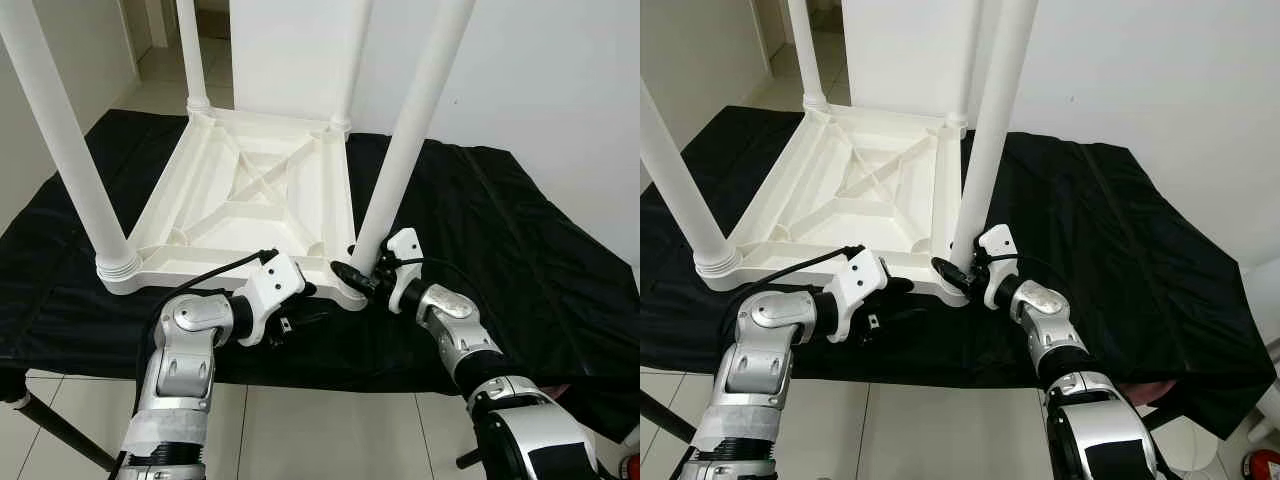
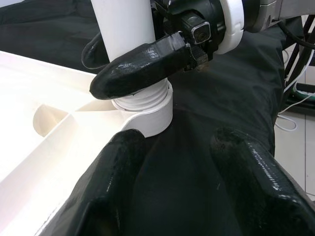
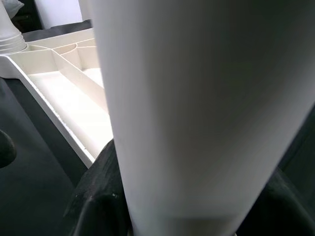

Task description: Building children table

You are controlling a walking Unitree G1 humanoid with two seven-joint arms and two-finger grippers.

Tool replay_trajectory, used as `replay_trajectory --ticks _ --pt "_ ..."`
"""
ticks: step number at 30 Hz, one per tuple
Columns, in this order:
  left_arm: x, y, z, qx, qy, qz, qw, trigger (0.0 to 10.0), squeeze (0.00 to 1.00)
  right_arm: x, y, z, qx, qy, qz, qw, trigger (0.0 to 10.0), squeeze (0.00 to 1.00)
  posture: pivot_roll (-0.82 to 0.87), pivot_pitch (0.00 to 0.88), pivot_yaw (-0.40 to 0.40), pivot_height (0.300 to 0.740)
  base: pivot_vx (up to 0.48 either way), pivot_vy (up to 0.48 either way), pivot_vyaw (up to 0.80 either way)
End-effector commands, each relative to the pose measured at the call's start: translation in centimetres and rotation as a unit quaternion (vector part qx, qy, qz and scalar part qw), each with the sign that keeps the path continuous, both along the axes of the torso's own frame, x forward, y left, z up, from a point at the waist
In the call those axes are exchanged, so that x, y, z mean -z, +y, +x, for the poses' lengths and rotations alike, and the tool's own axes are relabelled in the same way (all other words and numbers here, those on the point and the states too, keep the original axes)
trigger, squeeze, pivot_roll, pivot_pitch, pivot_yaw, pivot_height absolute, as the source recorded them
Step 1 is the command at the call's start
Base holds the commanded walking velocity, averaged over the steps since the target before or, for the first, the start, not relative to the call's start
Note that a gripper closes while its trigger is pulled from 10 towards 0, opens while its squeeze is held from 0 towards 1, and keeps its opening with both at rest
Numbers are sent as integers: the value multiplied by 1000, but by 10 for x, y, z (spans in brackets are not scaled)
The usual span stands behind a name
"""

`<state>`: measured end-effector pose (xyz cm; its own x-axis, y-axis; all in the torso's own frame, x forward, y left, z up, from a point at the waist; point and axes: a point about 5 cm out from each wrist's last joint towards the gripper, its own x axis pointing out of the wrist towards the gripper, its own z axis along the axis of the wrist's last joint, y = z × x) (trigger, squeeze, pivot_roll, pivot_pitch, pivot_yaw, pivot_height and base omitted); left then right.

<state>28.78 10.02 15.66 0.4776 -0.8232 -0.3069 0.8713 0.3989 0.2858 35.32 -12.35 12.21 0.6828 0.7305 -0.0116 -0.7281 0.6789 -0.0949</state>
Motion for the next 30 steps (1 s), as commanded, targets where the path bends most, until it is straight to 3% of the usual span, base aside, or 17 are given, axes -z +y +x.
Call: replay_trajectory --ticks 1,7,9,13,17,19,25,30 --pt "-4 4 11 -133 -55 -21 989 10000 0 16 -2 -5 22 36 -8 999 10000 0 90 0 -109 740 0 0 0" --pt "-3 5 10 -135 -54 -22 989 10000 0 15 0 -2 51 36 0 998 10000 0 90 0 -117 740 0 0 0" --pt "-2 5 9 -139 -54 -23 989 10000 0 17 -1 4 134 42 -9 990 10000 0 96 0 -131 740 0 0 0" --pt "-2 5 9 -141 -54 -23 988 10000 0 17 -1 6 167 45 -4 985 10000 0 97 0 -135 740 0 0 0" --pt "-1 7 8 -152 -56 -25 987 10000 0 31 1 -5 324 75 41 942 10000 0 102 0 -163 740 0 0 0" --pt "-1 7 8 -153 -55 -26 986 10000 0 33 0 -11 362 71 44 928 10000 0 100 0 -165 740 0 0 0" --pt "-1 8 7 -154 -55 -26 986 10000 0 31 5 -21 401 57 48 913 10000 0 95 0 -165 740 0 0 0" --pt "0 6 8 -152 -53 -27 987 10000 0 21 14 -25 385 26 70 920 10000 0 92 0 -163 740 0 0 0"
